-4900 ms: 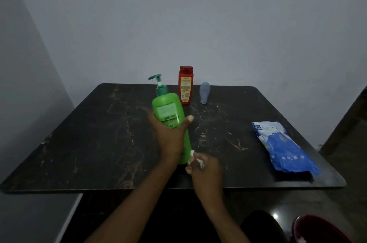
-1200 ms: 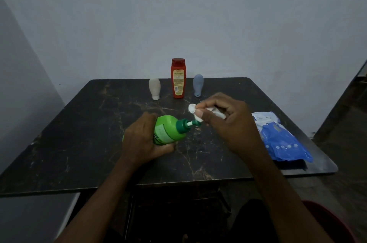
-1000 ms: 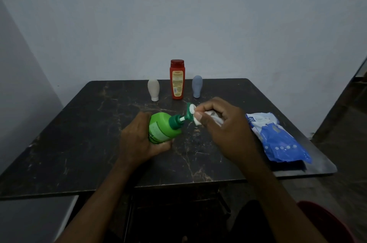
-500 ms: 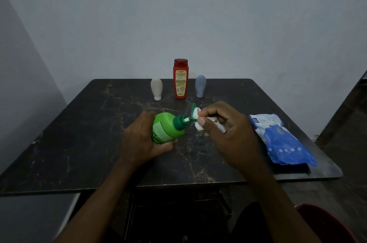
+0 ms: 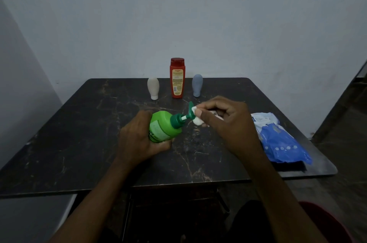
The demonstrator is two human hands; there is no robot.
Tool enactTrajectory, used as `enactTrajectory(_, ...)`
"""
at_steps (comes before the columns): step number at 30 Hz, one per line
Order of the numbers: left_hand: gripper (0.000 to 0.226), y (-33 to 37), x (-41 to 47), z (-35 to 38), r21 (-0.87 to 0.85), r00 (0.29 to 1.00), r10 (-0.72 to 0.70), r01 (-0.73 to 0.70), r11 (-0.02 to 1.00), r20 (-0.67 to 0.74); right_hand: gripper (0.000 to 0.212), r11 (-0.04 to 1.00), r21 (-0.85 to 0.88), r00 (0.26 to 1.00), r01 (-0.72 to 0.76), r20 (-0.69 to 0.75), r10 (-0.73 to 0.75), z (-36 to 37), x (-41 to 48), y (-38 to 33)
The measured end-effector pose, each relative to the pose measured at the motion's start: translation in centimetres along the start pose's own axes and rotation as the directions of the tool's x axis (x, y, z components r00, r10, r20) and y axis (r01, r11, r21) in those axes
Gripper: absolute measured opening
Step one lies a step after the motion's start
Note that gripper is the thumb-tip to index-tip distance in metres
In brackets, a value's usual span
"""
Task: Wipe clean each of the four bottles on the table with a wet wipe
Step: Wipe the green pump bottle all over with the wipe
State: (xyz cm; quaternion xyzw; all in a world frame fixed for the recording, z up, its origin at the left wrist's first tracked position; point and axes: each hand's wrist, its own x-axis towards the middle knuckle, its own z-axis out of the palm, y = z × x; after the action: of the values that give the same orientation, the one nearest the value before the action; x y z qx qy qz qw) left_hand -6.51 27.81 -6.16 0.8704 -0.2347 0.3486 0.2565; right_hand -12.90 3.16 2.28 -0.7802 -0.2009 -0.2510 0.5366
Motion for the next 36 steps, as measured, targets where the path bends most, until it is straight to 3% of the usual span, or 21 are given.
enactTrajectory(4, 0.069, 0.0, 0.0, -0.1, -0.013, 0.999, 0.000, -0.001, 1.000, -0.037, 0.006, 1.000, -0.011, 0.998, 0.007, 0.059, -0.006, 0.2, -0.4, 0.3)
enactTrajectory(9, 0.070, 0.0, -0.1, -0.1, 0.002, 1.000, 0.008, -0.008, 1.000, -0.018, 0.007, 0.999, 0.035, 1.000, -0.026, 0.000, 0.026, -0.2, 0.3, 0.3)
enactTrajectory(21, 0.071, -0.1, -0.1, -0.1, -0.033, 0.999, 0.002, -0.003, 0.999, -0.033, 0.008, 0.999, -0.012, 0.986, 0.046, 0.158, -0.044, -0.5, 1.0, -0.5)
enactTrajectory(25, 0.072, 0.0, 0.0, -0.1, -0.021, 1.000, 0.009, -0.009, 1.000, -0.026, 0.006, 0.999, -0.038, 0.993, 0.017, 0.114, -0.012, -0.4, 1.7, -0.2)
enactTrajectory(30, 0.070, -0.2, -0.2, -0.2, -0.034, 0.999, 0.034, -0.035, 0.999, -0.028, 0.003, 0.997, -0.069, 0.987, 0.046, 0.158, -0.035, -0.3, 1.9, -0.5)
enactTrajectory(33, 0.071, -0.2, 0.0, 0.0, -0.047, 0.999, 0.041, -0.040, 0.998, 0.017, 0.002, 0.997, -0.083, 0.994, -0.008, 0.108, 0.017, -0.3, 2.7, 0.0)
enactTrajectory(36, 0.072, -0.3, 0.3, -0.2, -0.142, 0.999, -0.033, 0.034, 0.989, 0.012, 0.002, 0.994, 0.027, 0.994, -0.103, 0.045, 0.102, 0.1, 2.7, 1.3)
